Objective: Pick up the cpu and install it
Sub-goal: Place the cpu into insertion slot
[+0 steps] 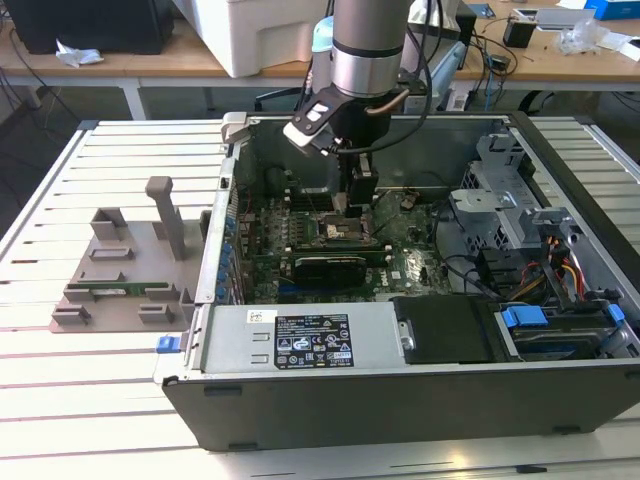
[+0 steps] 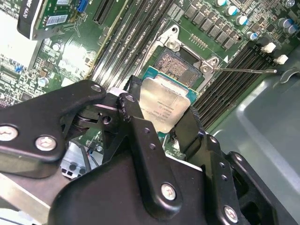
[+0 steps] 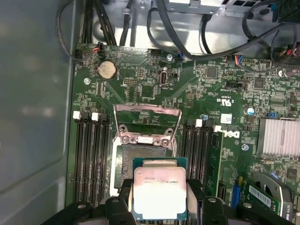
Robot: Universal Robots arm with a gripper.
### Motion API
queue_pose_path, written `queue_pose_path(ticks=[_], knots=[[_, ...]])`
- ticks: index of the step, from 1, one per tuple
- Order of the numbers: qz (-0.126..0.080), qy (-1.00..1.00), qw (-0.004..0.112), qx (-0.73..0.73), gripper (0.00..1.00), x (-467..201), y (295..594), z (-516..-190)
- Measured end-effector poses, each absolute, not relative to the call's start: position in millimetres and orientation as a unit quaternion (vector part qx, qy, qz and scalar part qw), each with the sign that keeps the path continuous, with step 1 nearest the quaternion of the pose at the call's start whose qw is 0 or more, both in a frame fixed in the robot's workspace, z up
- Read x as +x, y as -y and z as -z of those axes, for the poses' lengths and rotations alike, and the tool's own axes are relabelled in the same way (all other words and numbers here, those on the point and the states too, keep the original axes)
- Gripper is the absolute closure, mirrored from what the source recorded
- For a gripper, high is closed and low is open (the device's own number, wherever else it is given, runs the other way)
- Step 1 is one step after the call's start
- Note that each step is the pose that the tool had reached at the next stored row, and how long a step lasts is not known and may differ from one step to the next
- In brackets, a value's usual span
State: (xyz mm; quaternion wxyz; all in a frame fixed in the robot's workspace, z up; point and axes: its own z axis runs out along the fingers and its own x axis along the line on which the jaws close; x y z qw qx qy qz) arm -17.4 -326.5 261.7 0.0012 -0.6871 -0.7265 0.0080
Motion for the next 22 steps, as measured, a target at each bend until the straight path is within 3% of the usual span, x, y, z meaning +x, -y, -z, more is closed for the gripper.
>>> queue_pose_path(ticks=[22], knots=[[-0.008,0.685,0.002,-0.728,0.46,-17.4,323.8,-253.3]])
